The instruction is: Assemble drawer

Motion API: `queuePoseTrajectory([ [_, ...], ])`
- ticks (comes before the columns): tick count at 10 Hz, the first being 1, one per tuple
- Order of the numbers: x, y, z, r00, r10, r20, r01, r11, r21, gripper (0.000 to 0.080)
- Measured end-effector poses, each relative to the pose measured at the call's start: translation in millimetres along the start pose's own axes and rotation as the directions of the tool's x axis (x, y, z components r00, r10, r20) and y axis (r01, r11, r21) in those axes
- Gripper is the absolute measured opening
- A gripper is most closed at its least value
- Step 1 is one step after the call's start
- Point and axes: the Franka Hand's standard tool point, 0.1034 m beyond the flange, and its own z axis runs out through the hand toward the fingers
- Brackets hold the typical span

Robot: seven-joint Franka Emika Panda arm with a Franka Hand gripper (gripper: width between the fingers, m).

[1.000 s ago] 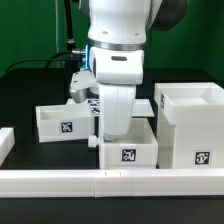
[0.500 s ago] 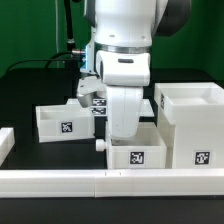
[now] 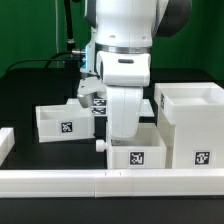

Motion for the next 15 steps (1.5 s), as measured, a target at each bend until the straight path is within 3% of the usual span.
queuePoseTrajectory([
  [3, 3.7, 9.4, 0.6, 1.0, -0.023, 0.007, 0.023, 1.0, 0.0, 0.0038],
  [11, 7.0, 10.3, -4.5, 0.999, -0.036, 0.01, 0.036, 0.999, -0.003, 0.0038],
  [15, 14.4, 11.1, 4.0, 1.0, 0.009, 0.005, -0.009, 1.0, 0.006, 0.0038],
])
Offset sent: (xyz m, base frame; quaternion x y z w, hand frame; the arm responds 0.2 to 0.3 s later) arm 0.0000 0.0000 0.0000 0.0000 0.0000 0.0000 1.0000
